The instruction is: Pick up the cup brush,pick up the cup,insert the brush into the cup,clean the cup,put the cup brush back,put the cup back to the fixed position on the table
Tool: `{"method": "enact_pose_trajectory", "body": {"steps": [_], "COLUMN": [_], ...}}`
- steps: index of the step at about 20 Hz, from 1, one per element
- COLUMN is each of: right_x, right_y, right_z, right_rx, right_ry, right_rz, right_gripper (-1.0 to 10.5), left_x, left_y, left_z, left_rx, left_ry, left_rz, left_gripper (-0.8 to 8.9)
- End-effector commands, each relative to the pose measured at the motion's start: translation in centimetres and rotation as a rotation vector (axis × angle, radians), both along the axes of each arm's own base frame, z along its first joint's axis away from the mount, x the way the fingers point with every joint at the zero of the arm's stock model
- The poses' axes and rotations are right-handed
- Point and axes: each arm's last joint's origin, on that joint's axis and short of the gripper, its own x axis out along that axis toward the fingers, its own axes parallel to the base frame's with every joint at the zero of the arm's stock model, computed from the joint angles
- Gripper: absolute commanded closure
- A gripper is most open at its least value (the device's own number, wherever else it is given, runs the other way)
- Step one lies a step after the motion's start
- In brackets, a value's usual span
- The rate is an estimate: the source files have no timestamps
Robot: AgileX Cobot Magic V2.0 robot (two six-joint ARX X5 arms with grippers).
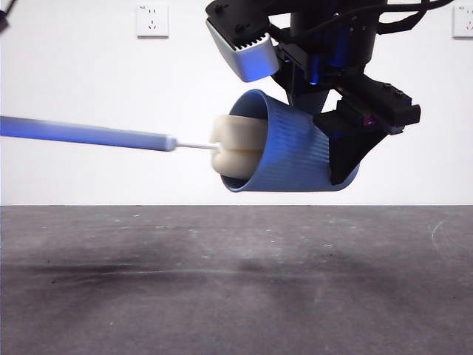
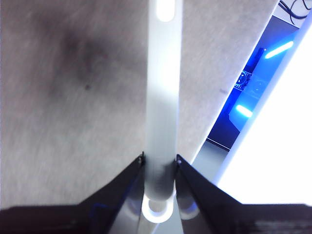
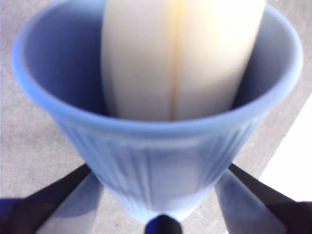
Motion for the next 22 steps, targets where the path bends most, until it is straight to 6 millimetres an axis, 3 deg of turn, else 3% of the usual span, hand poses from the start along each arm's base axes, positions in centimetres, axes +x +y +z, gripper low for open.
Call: {"method": "enact_pose_trajectory", "body": {"steps": [1, 6, 10, 15, 22], "right_x": [0.0, 0.0, 0.4, 0.1, -2.6], "right_y": [0.0, 0.0, -0.4, -2.4, -6.7], "right_z": [-0.2, -0.2, 0.7, 4.4, 10.8], "right_rx": [0.001, 0.025, 0.167, 0.503, 1.125], "right_ry": [0.001, -0.002, -0.04, -0.137, -0.228], "right_rz": [-0.016, -0.043, -0.159, -0.361, -0.623], "right_gripper": [9.6, 9.6, 9.6, 9.6, 9.6], "left_x": [-0.4, -1.7, -3.2, -4.2, -1.5], "left_y": [1.3, 3.6, 5.0, 5.5, 4.0], "left_z": [0.6, 1.7, 2.2, 3.1, 2.9], "left_rx": [-0.014, -0.034, -0.053, -0.18, -0.473], "left_ry": [-0.017, -0.029, -0.021, -0.06, -0.209], "left_rz": [0.065, 0.173, 0.245, 0.354, 0.582], "left_gripper": [8.21, 8.22, 8.22, 8.22, 8.22]}}
